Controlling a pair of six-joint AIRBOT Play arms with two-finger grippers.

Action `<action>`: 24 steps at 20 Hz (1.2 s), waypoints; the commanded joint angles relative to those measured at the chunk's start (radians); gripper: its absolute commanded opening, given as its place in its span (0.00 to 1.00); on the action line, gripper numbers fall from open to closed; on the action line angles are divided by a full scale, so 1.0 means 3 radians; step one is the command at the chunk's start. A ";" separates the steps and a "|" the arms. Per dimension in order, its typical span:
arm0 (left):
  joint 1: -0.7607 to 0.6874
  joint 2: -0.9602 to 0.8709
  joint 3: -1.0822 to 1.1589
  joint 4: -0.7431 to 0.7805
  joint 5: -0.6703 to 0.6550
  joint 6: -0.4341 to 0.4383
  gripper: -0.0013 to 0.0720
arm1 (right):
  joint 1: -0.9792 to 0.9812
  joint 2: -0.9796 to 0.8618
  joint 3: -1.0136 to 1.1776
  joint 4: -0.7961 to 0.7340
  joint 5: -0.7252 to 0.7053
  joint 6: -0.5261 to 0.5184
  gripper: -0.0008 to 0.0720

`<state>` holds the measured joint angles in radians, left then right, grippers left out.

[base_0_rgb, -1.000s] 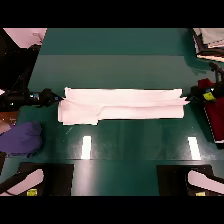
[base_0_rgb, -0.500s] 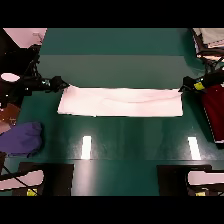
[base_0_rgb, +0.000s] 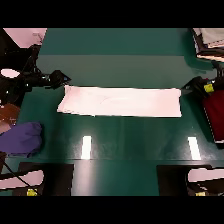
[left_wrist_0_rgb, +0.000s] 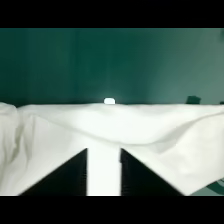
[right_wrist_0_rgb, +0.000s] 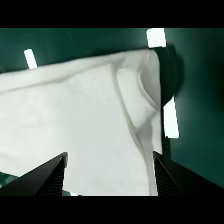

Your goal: Fold the shirts.

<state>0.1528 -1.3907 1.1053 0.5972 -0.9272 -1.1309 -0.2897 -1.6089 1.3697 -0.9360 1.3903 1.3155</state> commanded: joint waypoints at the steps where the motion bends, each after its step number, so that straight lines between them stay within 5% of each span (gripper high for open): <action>1: -0.0009 -0.0003 0.0009 0.0004 -0.0329 0.0053 0.07 | -0.0220 -0.0008 -0.0347 0.0039 0.0067 -0.0263 0.85; 11: -0.0849 -0.0013 0.0010 0.0266 0.0111 -0.0233 0.05 | 0.0045 -0.0487 -0.0519 0.0389 -0.0045 -0.0618 0.77; 12: -0.0919 -0.0028 0.0017 0.0263 0.0183 -0.0239 0.05 | 0.0099 -0.0493 -0.0520 0.0403 -0.0047 -0.0668 0.70; 15: -0.1058 -0.0253 0.0264 0.0266 0.0067 -0.0292 0.05 | 0.0196 -0.0491 -0.0483 0.0436 -0.0027 -0.0778 0.09; 24: -0.1818 -0.1404 0.1620 0.0285 -0.0006 -0.0510 0.05 | 0.0472 0.0011 0.0505 0.0445 0.0568 -0.0338 0.03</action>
<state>-0.3244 -1.7061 1.4727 0.6777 -0.9268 -1.2518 -0.1917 -1.6726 1.4239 -0.8082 1.5219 1.1572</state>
